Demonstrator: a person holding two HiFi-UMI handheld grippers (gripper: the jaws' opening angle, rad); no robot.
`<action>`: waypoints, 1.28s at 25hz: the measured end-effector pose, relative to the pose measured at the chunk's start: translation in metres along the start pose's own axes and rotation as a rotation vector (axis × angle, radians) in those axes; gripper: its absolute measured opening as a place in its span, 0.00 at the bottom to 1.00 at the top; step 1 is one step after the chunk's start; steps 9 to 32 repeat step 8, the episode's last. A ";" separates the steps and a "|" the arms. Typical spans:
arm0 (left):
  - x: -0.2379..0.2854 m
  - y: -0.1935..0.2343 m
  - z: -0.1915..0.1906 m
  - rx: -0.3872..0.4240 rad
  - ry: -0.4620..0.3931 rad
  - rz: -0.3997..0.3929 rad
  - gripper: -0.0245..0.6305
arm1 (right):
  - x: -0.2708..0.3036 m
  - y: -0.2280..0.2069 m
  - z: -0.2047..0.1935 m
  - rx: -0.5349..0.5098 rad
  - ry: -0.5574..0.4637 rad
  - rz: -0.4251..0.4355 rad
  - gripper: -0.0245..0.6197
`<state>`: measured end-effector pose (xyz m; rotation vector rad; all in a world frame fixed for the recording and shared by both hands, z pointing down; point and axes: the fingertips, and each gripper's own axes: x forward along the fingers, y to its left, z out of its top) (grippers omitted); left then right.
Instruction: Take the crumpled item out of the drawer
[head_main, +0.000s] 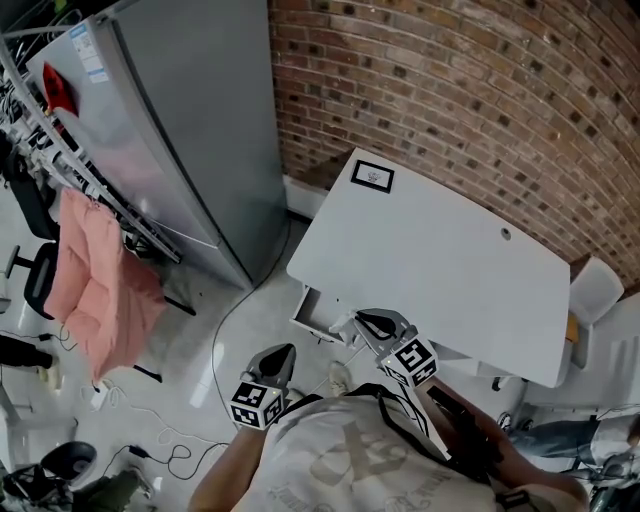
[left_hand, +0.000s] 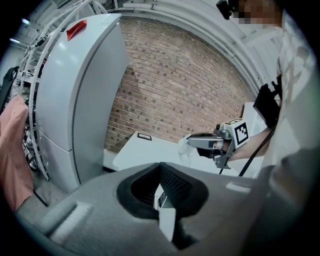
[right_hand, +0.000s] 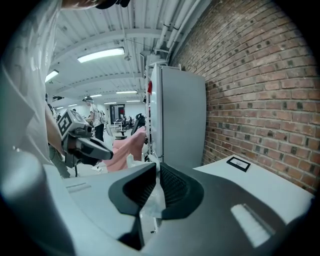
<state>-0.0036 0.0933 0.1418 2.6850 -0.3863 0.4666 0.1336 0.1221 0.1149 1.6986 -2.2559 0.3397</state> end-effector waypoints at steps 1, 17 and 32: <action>0.001 0.000 0.000 0.003 0.000 0.001 0.04 | 0.000 -0.002 0.000 -0.009 0.002 0.002 0.09; 0.012 0.005 0.013 0.024 -0.014 0.000 0.04 | 0.004 -0.021 0.003 -0.012 -0.006 -0.017 0.09; 0.012 0.005 0.013 0.024 -0.014 0.000 0.04 | 0.004 -0.021 0.003 -0.012 -0.006 -0.017 0.09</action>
